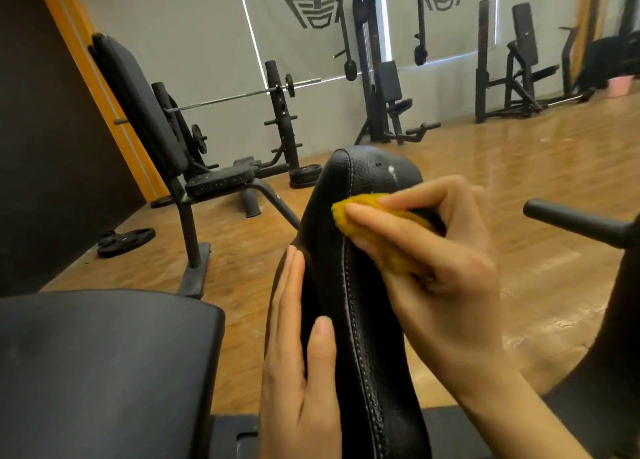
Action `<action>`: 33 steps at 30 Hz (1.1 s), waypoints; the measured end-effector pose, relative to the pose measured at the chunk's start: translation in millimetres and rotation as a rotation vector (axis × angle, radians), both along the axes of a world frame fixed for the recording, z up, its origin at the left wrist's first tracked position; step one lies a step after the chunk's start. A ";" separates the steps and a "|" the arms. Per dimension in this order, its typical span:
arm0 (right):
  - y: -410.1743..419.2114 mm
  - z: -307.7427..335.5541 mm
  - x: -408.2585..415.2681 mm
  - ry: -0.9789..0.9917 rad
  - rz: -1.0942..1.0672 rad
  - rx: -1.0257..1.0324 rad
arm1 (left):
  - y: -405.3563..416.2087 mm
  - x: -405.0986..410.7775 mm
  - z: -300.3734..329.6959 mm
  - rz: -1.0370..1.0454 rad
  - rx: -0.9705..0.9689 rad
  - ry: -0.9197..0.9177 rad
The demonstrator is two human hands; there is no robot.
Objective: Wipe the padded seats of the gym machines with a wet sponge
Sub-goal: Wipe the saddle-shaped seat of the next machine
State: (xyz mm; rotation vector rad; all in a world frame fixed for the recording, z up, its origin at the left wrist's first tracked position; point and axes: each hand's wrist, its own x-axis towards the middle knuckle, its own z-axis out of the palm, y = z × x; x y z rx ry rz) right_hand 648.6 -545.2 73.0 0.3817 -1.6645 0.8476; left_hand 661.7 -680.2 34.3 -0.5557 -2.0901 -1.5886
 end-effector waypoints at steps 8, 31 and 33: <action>-6.5 -11.0 1.7 0.006 0.104 -0.119 | 1.4 -17.4 34.4 0.012 0.171 0.022; 5.7 55.2 -20.7 -0.221 0.183 -0.305 | 35.0 -37.1 56.3 0.153 -0.193 0.202; 10.9 76.8 -21.6 -0.311 0.241 -0.361 | 37.1 -32.6 56.3 0.153 -0.184 0.164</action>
